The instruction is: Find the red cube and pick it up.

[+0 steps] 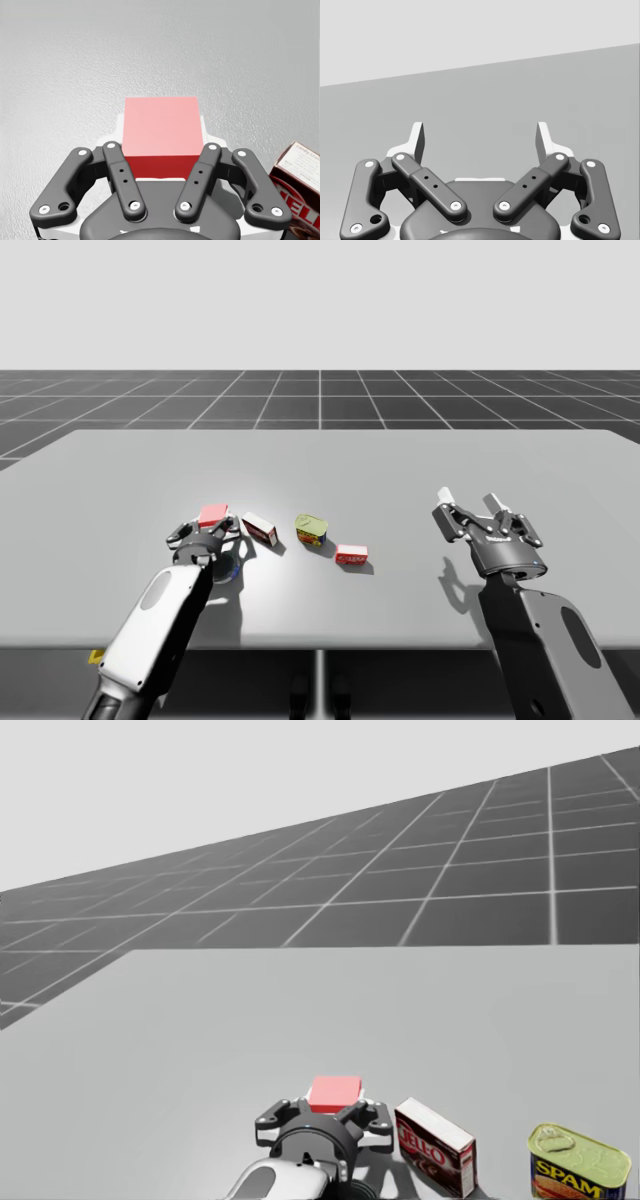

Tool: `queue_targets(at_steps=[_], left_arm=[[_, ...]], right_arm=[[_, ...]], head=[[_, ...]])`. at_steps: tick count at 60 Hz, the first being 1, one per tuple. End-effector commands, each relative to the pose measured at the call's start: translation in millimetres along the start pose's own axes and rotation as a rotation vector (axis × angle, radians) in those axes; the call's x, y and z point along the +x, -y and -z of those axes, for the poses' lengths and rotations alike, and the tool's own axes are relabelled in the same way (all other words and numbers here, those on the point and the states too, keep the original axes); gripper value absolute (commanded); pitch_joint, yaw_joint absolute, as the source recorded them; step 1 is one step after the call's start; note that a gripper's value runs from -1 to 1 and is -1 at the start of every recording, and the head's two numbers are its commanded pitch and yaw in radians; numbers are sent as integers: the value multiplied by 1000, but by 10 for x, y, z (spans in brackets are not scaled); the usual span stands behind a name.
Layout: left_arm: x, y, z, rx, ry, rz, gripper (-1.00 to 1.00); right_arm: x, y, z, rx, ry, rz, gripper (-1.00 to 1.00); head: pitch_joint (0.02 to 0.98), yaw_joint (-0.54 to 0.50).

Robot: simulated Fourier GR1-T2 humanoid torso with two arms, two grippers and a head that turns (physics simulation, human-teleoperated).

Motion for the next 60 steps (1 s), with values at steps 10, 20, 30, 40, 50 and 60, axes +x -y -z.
queue_targets(at_steps=[10,20,30,40,50,60], left_arm=[[-112,5,-83,-92,-22,27,1000],[145,-7,-248,-114,39,48,1000],[401,-60,-380,-122,98,38,1000],[651,-134,-483,-117,153,32,1000],[908,-186,-615,-109,221,35,1000],[1275,-256,-800,-107,307,28,1000]], right_arm=[[16,34,2,-1,2,0,-1000],[22,38,6,-3,1,0,-1000],[28,43,10,-5,2,0,-1000],[35,48,12,-7,2,1,-1000],[38,52,13,-8,3,-1,-1000],[37,55,13,-5,2,-1,-1000]], head=[[417,449],[408,444],[400,442],[397,440],[394,437],[390,431]])
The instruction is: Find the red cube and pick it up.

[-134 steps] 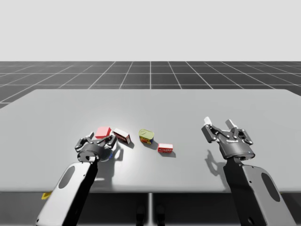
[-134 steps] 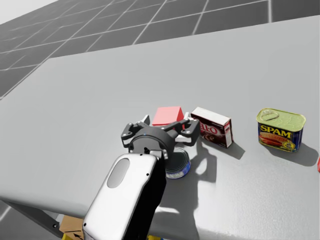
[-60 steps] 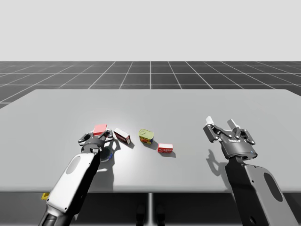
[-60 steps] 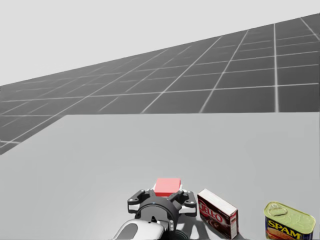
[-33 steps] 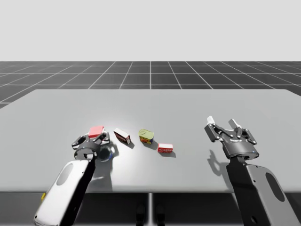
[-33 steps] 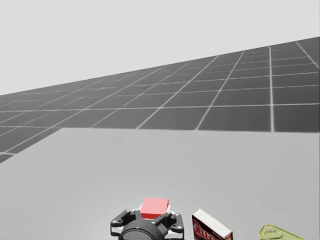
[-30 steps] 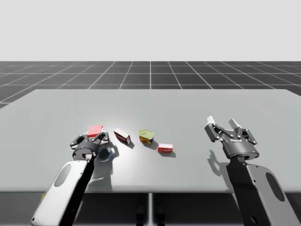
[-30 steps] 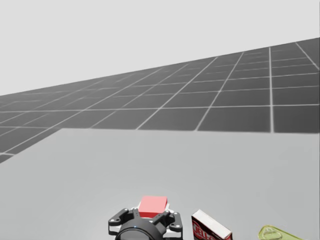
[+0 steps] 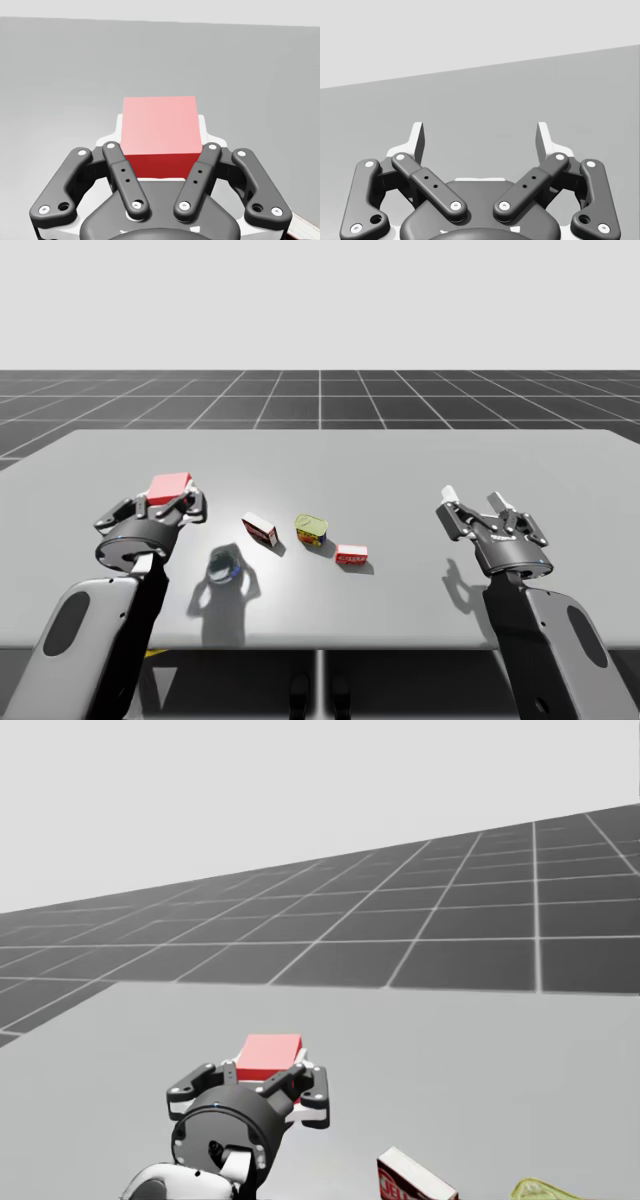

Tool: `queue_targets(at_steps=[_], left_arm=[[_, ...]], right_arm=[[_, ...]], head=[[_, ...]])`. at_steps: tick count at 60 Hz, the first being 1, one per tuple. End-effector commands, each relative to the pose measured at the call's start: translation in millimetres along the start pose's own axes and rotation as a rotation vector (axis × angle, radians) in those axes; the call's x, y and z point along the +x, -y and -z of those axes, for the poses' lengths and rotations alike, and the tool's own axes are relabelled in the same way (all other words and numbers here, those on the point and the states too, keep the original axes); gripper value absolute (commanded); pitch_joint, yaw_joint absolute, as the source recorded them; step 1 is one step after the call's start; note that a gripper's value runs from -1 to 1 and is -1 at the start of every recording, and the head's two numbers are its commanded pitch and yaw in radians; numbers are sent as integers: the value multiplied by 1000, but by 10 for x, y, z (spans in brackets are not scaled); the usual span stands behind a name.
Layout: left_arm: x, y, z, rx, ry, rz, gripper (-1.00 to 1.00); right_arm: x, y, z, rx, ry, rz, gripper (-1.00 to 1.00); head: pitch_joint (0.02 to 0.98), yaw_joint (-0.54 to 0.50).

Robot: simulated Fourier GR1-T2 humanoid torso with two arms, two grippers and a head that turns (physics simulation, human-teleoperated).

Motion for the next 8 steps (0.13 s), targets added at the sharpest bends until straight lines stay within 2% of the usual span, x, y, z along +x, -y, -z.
queue_targets(at_steps=[1,8], left_arm=[[517,41,-74,-113,111,9,1000],[825,4,-189,-102,193,11,1000]], right_arm=[[0,5,1,2,-1,-1,-1000],[4,9,1,2,-1,2,-1000]], head=[[391,431],[394,427]])
